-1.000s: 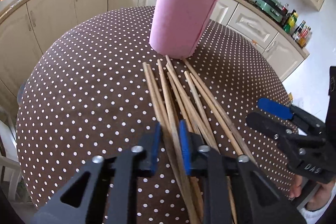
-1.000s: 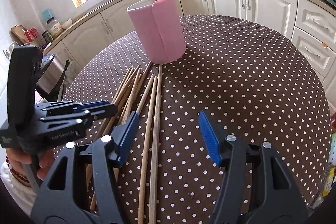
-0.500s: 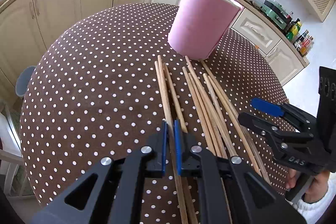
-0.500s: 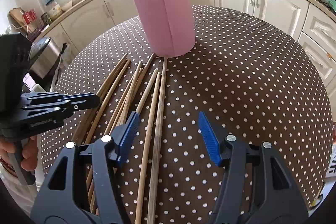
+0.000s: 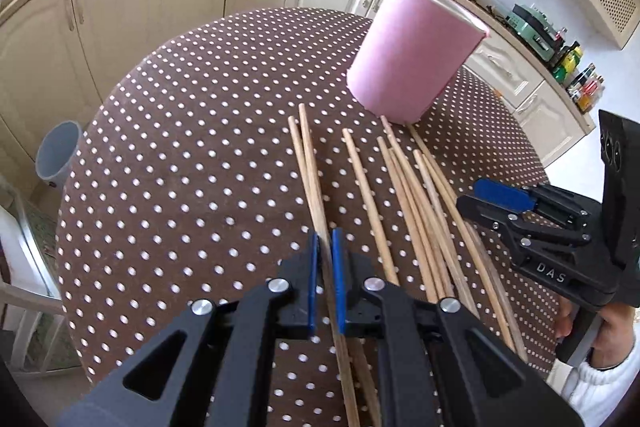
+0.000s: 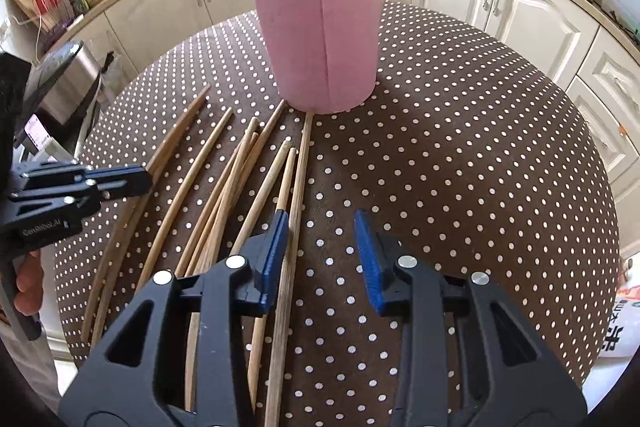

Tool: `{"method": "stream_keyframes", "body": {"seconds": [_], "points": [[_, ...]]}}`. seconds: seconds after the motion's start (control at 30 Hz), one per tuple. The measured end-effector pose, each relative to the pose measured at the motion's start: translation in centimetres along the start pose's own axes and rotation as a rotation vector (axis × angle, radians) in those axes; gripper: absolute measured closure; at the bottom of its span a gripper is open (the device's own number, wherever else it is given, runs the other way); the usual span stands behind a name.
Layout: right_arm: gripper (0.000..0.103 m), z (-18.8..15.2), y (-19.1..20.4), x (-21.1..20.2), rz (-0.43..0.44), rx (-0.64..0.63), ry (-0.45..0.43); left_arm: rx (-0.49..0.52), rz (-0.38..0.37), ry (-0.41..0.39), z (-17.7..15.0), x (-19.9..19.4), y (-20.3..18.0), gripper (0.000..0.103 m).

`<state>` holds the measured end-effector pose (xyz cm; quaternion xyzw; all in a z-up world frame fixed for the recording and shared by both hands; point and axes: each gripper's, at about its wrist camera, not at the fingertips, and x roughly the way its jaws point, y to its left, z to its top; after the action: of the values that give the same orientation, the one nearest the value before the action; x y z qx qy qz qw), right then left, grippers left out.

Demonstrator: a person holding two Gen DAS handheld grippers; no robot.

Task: Organize utensils
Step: 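Close the left tool on a chopstick while the right tool grasps another chopstick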

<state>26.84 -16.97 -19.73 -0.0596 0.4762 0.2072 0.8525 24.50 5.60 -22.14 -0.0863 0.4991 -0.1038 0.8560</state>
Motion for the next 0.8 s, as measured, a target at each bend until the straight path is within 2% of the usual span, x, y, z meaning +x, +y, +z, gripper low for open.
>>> {"method": "stream_keyframes", "body": {"seconds": [0.13, 0.27, 0.53, 0.8], "points": [[0.069, 0.7, 0.7, 0.7, -0.014, -0.027, 0.030, -0.026, -0.032, 0.014, 0.6, 0.2, 0.6, 0.095], [0.073, 1.6, 1.9, 1.5, -0.034, -0.056, 0.055, -0.028, 0.017, 0.017, 1.4, 0.1, 1.3, 0.089], [0.091, 3.2, 3.2, 2.8, -0.030, -0.084, 0.075, -0.049, -0.028, 0.048, 2.3, 0.3, 2.6, 0.087], [0.092, 3.3, 2.3, 2.8, -0.011, -0.067, 0.083, -0.062, -0.001, 0.049, 2.8, -0.2, 5.1, 0.087]]}}
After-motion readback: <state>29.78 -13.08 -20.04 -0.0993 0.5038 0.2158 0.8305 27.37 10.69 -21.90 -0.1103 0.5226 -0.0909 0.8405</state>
